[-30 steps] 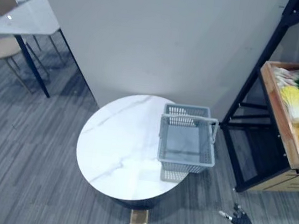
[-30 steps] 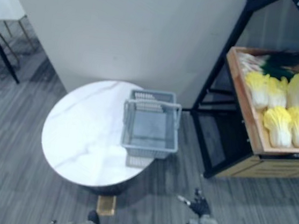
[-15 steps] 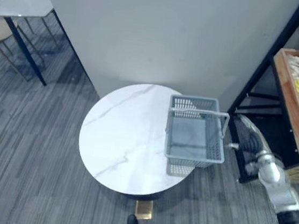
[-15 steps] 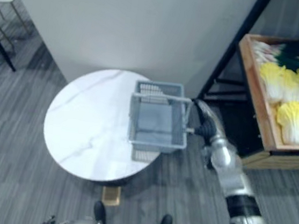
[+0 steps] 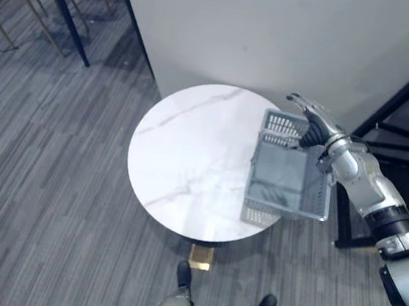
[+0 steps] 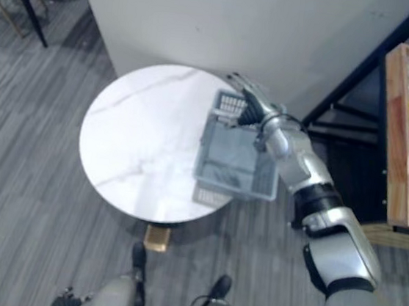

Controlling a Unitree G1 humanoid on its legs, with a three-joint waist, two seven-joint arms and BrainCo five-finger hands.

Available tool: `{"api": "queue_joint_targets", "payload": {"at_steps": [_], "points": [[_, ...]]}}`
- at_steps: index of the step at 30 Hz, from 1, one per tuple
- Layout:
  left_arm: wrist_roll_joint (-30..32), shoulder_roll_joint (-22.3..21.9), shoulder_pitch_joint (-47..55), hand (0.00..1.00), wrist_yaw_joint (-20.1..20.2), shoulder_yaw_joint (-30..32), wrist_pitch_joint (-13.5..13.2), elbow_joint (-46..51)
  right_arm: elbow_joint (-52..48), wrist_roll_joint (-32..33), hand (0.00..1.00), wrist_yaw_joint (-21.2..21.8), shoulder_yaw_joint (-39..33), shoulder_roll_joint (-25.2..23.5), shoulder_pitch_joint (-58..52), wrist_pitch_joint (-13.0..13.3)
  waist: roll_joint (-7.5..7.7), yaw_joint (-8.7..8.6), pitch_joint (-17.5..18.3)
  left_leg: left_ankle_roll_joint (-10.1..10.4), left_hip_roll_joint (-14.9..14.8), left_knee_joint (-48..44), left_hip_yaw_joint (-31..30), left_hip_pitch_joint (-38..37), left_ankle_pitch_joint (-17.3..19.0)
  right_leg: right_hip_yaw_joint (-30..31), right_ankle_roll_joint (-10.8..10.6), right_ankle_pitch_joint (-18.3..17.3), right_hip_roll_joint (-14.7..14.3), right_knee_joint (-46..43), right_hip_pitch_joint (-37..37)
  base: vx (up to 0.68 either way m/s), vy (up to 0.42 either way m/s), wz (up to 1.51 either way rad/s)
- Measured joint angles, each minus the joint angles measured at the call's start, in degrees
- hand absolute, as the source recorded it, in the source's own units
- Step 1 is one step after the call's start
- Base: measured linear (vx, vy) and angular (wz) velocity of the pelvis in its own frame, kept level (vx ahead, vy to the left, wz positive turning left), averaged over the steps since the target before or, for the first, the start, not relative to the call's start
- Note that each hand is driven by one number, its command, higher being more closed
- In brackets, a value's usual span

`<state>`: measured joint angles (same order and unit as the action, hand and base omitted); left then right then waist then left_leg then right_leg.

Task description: Pick vegetable in the basket

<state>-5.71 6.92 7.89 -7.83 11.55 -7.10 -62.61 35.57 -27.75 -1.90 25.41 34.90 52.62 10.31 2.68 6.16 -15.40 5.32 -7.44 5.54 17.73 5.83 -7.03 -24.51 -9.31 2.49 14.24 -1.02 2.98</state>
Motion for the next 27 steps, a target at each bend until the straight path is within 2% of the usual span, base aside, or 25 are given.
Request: {"api": "queue_joint_targets", "payload": {"at_steps": [2, 10, 12, 18, 24, 27], "points": [[-0.9, 0.0, -1.1, 0.0, 0.0, -0.5, -0.1, -0.1, 4.8, -1.0, 0.0, -0.1, 0.0, 0.0, 3.1, -0.3, -0.09, 0.54, -1.1, 0.0, -0.2, 0.0, 0.0, 0.3, -0.2, 0.0, 0.2, 0.1, -0.2, 0.0, 0.3, 0.0, 0.0, 0.0], [-3.2, 0.2, -2.0, 0.0, -0.1, -2.6, -1.1, 0.7, 14.0, -1.6, 0.0, -0.6, -0.6, -0.6, 7.9, -1.8, -0.6, 0.52, -2.4, 0.1, -0.4, 0.0, -0.5, 2.0, -1.1, -0.2, 0.5, 0.4, -0.4, -0.1, 1.8, 0.0, 0.0, 0.01], [-3.2, 0.2, -3.0, 0.0, -0.2, -3.2, -1.2, 1.1, 17.2, -1.7, 0.0, -1.3, -3.5, -0.7, 9.2, -2.3, -1.11, 0.51, -3.6, 0.0, -0.5, 0.0, -0.7, 2.2, -1.3, -0.3, 0.6, 0.5, -0.5, -0.1, 1.9, 0.0, 0.001, 0.02], [-4.2, 0.2, -4.0, 0.0, -0.3, -3.5, -1.6, 1.1, 20.1, -3.0, 0.0, -2.7, -5.6, -0.6, 10.9, -2.7, -1.54, 0.35, -4.7, 0.1, -1.0, 0.0, -0.6, 3.9, -1.9, 0.0, 1.1, 0.9, -1.1, -0.1, 3.8, 0.0, -0.004, -0.02], [-5.4, 0.1, -4.3, 0.0, -0.5, -5.3, -1.8, 1.1, 21.9, -3.8, 0.0, -2.9, -7.1, -0.6, 10.9, -2.8, -2.88, 0.32, -5.6, 0.2, -1.2, 0.0, -0.6, 4.4, -2.0, 0.0, 1.1, 0.9, -1.3, -0.2, 4.4, 0.0, 0.0, 0.0], [-5.4, 0.1, -4.5, 0.0, -0.6, -5.6, -2.1, 1.2, 22.1, -3.8, 0.0, -3.0, -7.1, -0.4, 11.1, -2.8, -3.08, 0.31, -6.5, 0.2, -1.4, 0.0, -0.6, 5.1, -2.3, 0.0, 1.2, 1.0, -1.4, -0.2, 5.1, 0.0, 0.0, 0.0]]}}
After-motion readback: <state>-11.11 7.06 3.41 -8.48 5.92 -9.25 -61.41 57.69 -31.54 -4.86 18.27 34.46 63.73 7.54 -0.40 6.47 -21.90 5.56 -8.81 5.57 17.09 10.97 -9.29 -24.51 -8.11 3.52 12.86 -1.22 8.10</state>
